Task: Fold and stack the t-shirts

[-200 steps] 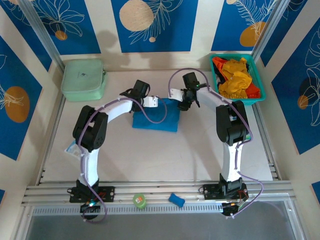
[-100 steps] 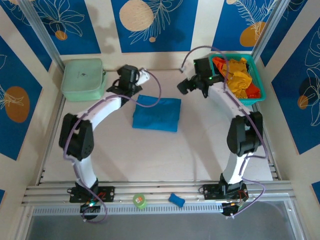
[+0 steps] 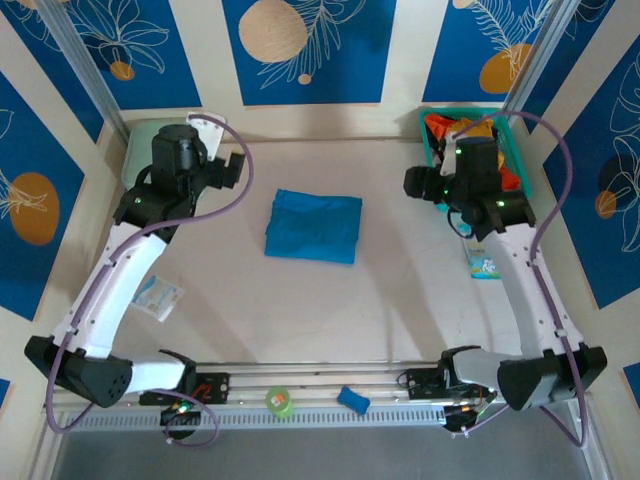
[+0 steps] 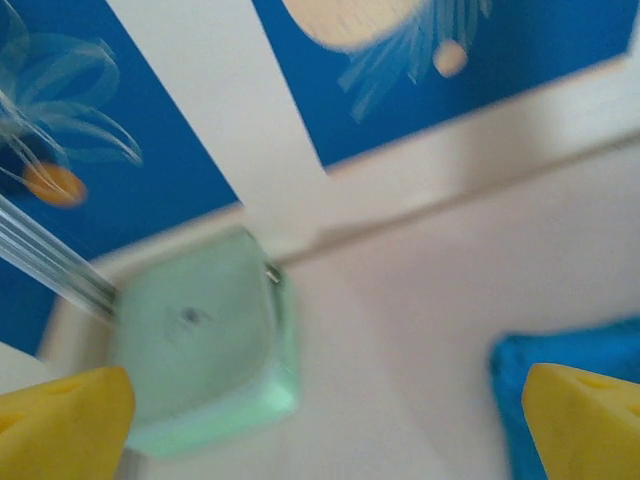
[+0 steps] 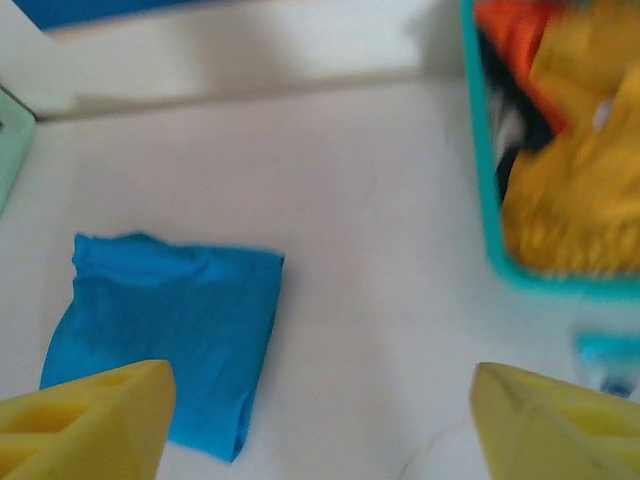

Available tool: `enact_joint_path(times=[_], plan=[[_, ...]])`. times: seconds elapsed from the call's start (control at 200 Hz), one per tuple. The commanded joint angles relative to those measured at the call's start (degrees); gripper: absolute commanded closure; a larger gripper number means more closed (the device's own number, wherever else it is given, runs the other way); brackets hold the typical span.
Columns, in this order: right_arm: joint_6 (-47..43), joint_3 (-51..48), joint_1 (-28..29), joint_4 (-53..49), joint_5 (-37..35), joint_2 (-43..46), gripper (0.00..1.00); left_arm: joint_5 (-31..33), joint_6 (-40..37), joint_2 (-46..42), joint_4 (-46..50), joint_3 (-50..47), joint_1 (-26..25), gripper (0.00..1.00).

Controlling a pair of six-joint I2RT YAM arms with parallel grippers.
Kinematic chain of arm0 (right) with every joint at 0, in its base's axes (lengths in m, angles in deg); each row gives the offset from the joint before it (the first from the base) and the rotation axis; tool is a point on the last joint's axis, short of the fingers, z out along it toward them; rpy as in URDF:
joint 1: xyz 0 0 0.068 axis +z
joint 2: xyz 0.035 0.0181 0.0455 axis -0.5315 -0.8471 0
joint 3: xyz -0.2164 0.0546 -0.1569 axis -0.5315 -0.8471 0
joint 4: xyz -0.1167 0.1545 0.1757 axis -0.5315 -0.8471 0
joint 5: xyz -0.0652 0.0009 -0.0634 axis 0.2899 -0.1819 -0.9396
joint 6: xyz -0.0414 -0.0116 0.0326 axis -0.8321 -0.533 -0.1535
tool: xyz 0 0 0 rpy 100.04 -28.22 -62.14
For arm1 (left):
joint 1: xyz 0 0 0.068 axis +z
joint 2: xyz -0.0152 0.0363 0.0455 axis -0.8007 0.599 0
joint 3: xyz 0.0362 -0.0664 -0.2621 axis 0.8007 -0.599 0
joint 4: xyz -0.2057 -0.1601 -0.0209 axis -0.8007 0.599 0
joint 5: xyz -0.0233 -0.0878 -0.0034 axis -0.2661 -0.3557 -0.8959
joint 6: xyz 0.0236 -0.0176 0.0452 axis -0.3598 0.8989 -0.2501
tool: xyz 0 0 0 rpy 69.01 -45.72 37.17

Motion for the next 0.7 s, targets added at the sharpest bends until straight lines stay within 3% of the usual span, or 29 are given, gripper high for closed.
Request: enact_joint_path(times=[0.0,0.15,0.405,0.515,0.61,0.695], plan=[[12.1,-6.8,2.4,-4.7,4.1,-1.8,0.23,-11.3,14.2,2.2,17.5,-3.8,0.1,0.07],[17.3,-13.2,7.0,1.5,5.4,-5.3,0.17,-19.4,20.5,8.5,19.0,-7.5,0.0,0.19],[20.9,-10.1,11.7,5.7,5.4,-21.1,0.16,-18.8,25.2,18.7,11.2,-7.8,0.0,0.19],[21.9,-6.8,13.3,6.9,3.4,-27.7,0.19,-19.5,25.5,24.7,9.8,-4.9,0.0,0.17],[22.5,-3.4,13.5,7.8,4.1,-32.8,0.31,-20.9,25.1,30.2,8.4,-2.0,0.0,0.18],[22.6,0.0,13.8,7.6,3.9,-36.7,0.32,-22.6,25.0,35.7,7.8,1.7,0.0,0.2]])
